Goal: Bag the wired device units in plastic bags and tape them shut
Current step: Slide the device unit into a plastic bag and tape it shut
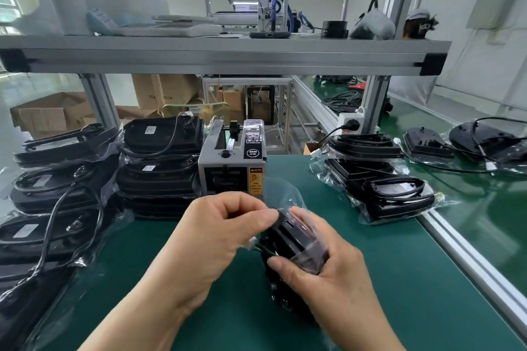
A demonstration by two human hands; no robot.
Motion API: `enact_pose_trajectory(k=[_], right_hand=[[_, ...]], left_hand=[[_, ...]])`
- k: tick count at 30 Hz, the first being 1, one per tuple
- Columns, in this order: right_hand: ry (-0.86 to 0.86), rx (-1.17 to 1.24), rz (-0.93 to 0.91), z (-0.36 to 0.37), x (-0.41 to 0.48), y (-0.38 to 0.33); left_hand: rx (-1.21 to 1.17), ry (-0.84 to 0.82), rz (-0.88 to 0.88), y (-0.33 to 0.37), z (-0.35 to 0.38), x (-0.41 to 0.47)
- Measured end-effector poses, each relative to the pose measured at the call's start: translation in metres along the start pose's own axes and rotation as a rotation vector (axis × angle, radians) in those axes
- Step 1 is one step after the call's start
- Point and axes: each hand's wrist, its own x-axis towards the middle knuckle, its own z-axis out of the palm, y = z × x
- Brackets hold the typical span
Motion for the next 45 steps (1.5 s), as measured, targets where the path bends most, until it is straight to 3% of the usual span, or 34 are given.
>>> enact_pose_trajectory(k=[16, 33, 45], right_hand=[[0.017, 0.010, -0.029, 0.006, -0.001, 0.003], [0.016, -0.024, -0.021, 0.007, -0.002, 0.009], [0.017, 0.009, -0.027, 0.009, -0.003, 0.005]], left_hand=[[0.006, 0.064, -0.008, -0.008, 0.019, 0.005], [0.016, 0.235, 0.030, -0.016, 0.031, -0.001], [0.160, 0.351, 0.042, -0.034, 0.033, -0.001]])
